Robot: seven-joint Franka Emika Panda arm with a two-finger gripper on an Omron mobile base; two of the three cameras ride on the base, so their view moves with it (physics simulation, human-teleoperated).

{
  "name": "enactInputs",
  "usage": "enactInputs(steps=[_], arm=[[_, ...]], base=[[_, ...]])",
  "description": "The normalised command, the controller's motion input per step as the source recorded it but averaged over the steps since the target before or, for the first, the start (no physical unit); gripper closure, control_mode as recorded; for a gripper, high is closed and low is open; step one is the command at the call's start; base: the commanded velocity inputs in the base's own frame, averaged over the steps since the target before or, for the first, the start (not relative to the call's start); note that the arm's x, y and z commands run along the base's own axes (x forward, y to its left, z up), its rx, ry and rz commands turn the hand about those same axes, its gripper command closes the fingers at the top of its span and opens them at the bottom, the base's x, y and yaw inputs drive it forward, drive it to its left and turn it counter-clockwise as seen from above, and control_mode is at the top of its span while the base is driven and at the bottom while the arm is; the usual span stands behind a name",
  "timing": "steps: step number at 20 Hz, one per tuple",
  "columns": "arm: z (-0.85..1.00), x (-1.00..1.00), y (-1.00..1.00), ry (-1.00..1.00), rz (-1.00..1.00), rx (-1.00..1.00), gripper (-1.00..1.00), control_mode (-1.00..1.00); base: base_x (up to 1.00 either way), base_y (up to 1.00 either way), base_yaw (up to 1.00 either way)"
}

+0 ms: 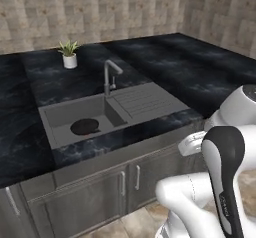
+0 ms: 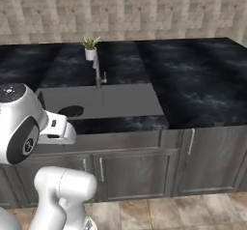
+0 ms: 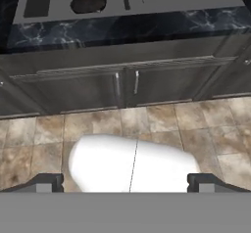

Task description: Move the pot and pan from the stove into the sink.

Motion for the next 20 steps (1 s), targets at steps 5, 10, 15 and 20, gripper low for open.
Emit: enactInputs(steps=[5, 10, 15, 20], arm=[[0.00, 0.00, 0.00, 0.00, 0.00, 0.00, -1.00, 1.00], [0.00, 0.00, 0.00, 0.00, 0.00, 0.00, -1.00, 1.00], [0.00, 0.00, 0.00, 0.00, 0.00, 0.00, -1.00, 1.00], [0.00, 0.00, 0.00, 0.00, 0.00, 0.00, -1.00, 1.00]], base=[[-0.03, -0.01, -0.44], [0.00, 0.00, -0.49], [0.00, 0.00, -0.50], [0.00, 0.00, -0.50]])
